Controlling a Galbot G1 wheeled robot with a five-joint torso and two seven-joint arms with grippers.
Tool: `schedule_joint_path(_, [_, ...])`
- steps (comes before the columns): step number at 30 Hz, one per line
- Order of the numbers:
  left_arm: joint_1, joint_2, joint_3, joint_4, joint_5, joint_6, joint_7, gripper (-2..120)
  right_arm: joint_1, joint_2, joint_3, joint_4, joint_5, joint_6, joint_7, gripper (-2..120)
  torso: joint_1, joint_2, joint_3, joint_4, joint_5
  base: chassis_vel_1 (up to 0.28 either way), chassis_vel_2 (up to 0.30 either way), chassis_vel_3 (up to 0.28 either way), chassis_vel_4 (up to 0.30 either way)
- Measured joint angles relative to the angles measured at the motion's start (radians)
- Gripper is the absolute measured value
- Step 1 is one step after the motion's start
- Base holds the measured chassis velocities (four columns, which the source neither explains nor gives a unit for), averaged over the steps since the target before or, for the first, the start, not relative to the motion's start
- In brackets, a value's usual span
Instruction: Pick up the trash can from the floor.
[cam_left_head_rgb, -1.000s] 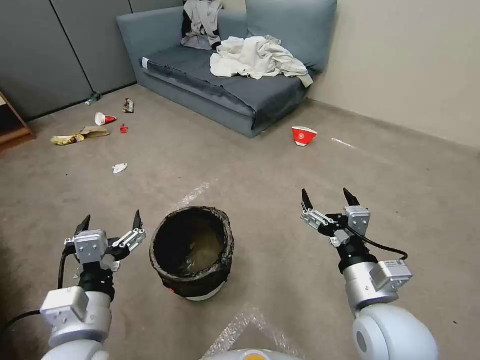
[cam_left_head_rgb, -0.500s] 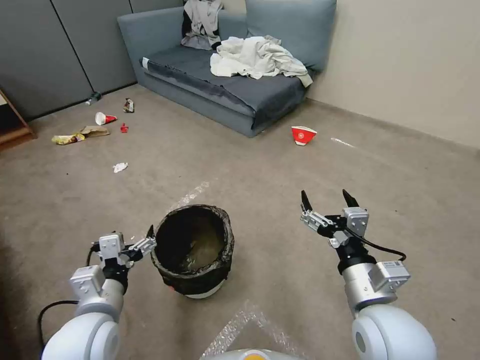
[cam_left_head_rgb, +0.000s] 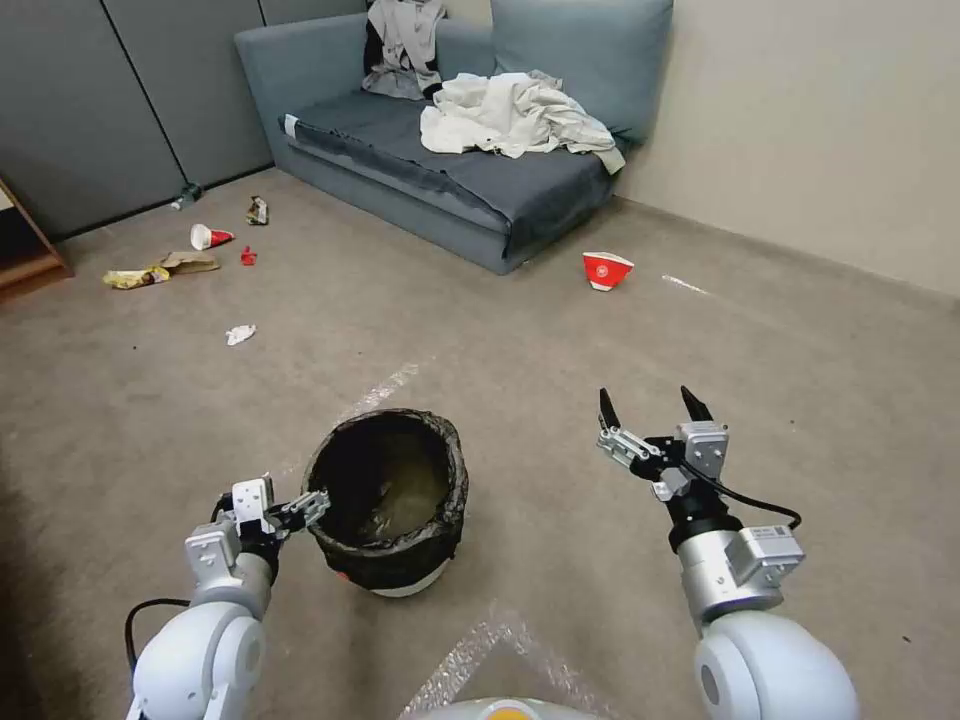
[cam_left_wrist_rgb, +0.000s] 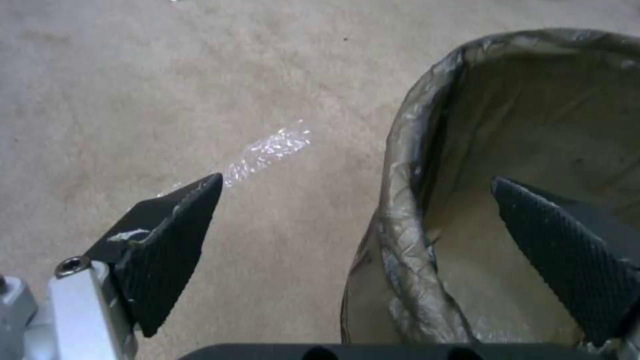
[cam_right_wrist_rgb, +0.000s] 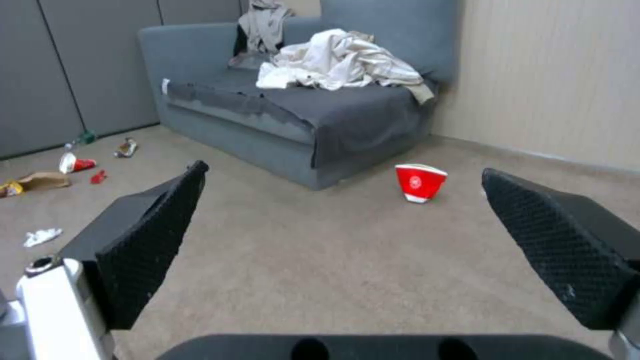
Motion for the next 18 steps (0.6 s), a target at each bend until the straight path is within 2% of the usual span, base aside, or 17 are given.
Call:
schedule_joint_path(7, [-0.016, 0.005, 0.007, 0.014, -0.018, 0.03, -0.005, 100, 0.004, 0.004, -0.007, -0.009, -0.016, 0.0, 0.0, 100, 0.0, 0.0, 0.0, 0.0001, 0.0, 0.0, 0.0, 0.0, 0.0])
schedule_joint_path(11, [-0.032, 0.007, 0.021, 0.029, -0.031, 0.065, -0.024, 82, 0.003, 0.008, -0.01, -0.013, -0.021, 0.001, 0.0, 100, 0.0, 0.0, 0.0, 0.0, 0.0, 0.0, 0.0, 0.0, 0.0])
schedule_joint_path(12, [-0.032, 0.007, 0.021, 0.029, -0.031, 0.065, -0.024, 82, 0.003, 0.008, -0.01, -0.013, -0.021, 0.001, 0.0, 100, 0.0, 0.0, 0.0, 0.0, 0.0, 0.0, 0.0, 0.0, 0.0])
schedule_joint_path(15, [-0.041, 0.001, 0.028, 0.034, -0.062, 0.134, -0.07, 68, 0.003, 0.008, -0.011, -0.014, -0.023, 0.007, 0.0, 100, 0.0, 0.0, 0.0, 0.0, 0.0001, 0.0, 0.0, 0.0, 0.0])
schedule_joint_path(16, [-0.041, 0.001, 0.028, 0.034, -0.062, 0.134, -0.07, 68, 0.003, 0.008, -0.011, -0.014, -0.023, 0.007, 0.0, 100, 0.0, 0.0, 0.0, 0.0, 0.0001, 0.0, 0.0, 0.0, 0.0])
schedule_joint_path(18, [-0.042, -0.001, 0.028, 0.036, -0.069, 0.145, -0.078, 57, 0.003, 0.008, -0.013, -0.014, -0.023, 0.008, 0.001, 100, 0.0, 0.0, 0.0, 0.0, 0.0, 0.0, 0.0, 0.0, 0.0])
